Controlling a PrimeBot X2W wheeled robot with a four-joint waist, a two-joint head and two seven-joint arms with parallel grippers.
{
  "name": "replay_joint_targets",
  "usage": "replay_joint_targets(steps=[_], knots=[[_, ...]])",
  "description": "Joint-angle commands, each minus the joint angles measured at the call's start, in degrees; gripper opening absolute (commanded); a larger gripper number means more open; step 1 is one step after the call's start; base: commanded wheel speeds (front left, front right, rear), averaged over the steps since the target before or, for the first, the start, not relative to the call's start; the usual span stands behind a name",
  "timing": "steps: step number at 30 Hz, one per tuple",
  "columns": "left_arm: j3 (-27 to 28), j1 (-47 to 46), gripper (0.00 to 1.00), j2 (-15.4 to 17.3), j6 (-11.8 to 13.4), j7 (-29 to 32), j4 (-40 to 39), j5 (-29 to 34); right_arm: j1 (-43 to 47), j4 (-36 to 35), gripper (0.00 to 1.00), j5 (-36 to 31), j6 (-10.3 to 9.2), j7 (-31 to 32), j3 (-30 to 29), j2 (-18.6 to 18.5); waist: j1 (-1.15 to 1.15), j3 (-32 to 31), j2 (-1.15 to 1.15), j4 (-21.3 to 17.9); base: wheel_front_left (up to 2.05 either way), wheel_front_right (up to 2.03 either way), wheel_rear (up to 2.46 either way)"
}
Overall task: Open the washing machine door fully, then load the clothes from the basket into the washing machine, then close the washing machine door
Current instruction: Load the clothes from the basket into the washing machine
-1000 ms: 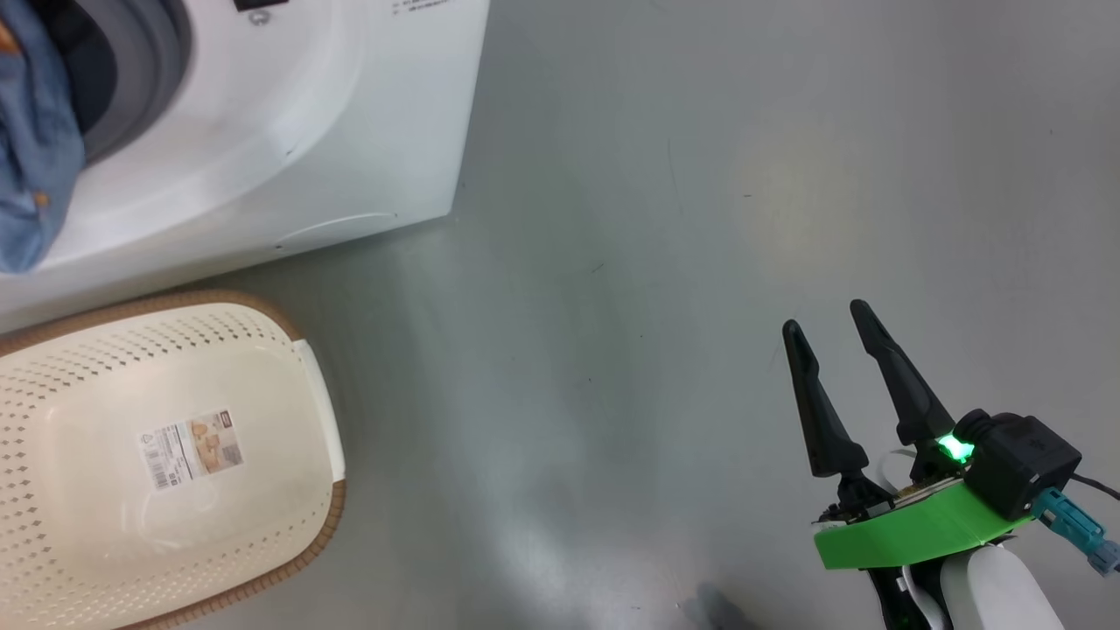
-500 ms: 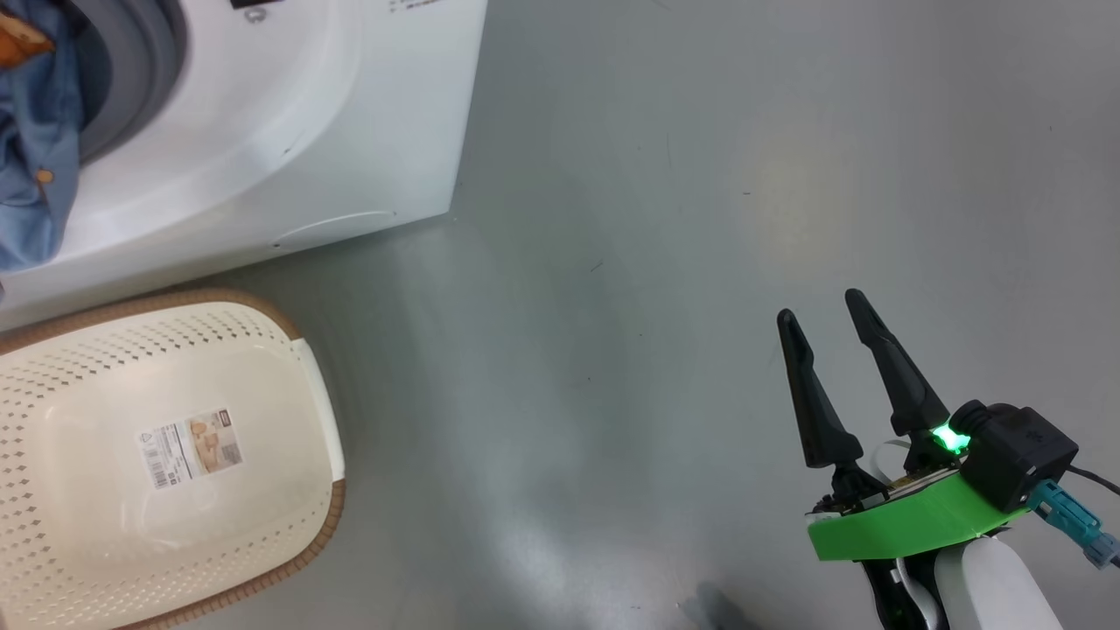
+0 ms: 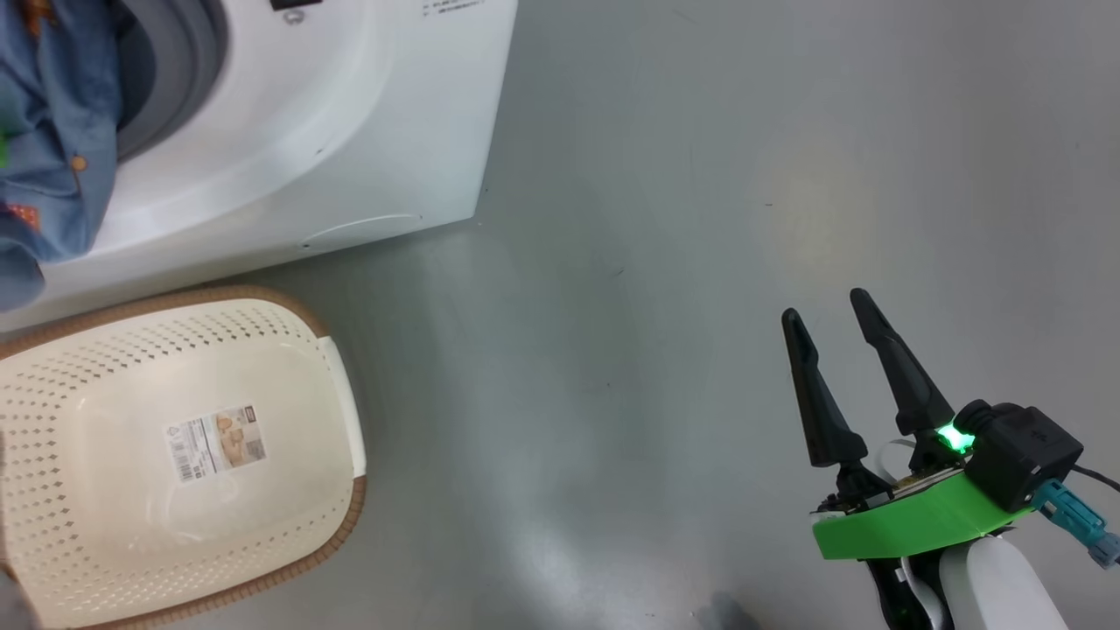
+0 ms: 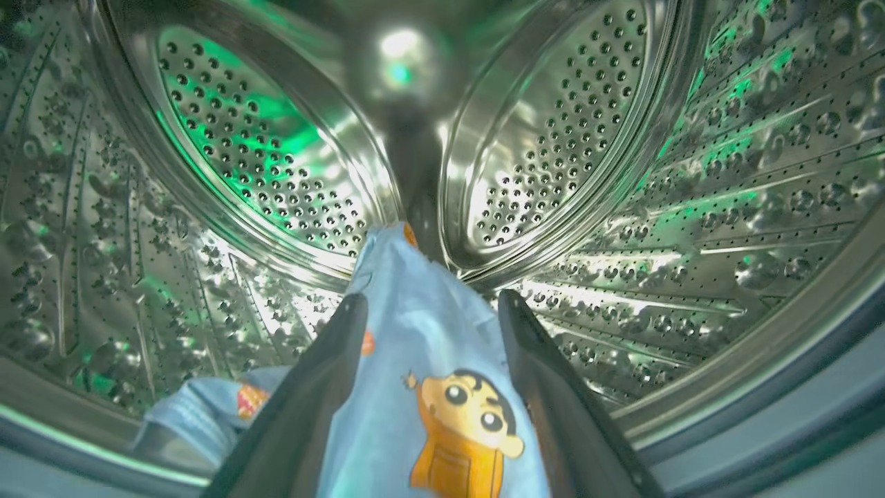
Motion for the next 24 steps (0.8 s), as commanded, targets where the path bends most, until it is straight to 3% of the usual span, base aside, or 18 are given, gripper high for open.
replay_joint_targets(steps=[1, 13, 24], knots=[[0.5, 1.4, 1.00, 2.1, -0.2, -0.2, -1.9, -0.5, 0.0, -1.3, 1.00, -0.5, 0.08, -0.3, 0.7, -0.8, 0.00, -0.2, 0.00, 0.4, 0.00, 0.00, 0.00], [1.9, 10.6, 1.00, -0.2, -0.2, -0.2, -9.9, -2.5, 0.3, -1.9, 1.00, -0.9, 0.08, -0.3, -0.8, -1.5, 0.00, -0.7, 0.00, 3.2, 0.00, 0.00, 0.00], [4.0, 22.2, 1.00, -3.3, -0.2, -0.2, -20.6, -0.4, 1.2, -2.7, 1.00, -1.2, 0.08, -0.3, -2.9, -2.2, 0.00, -1.0, 0.00, 6.4, 0.00, 0.00, 0.00]])
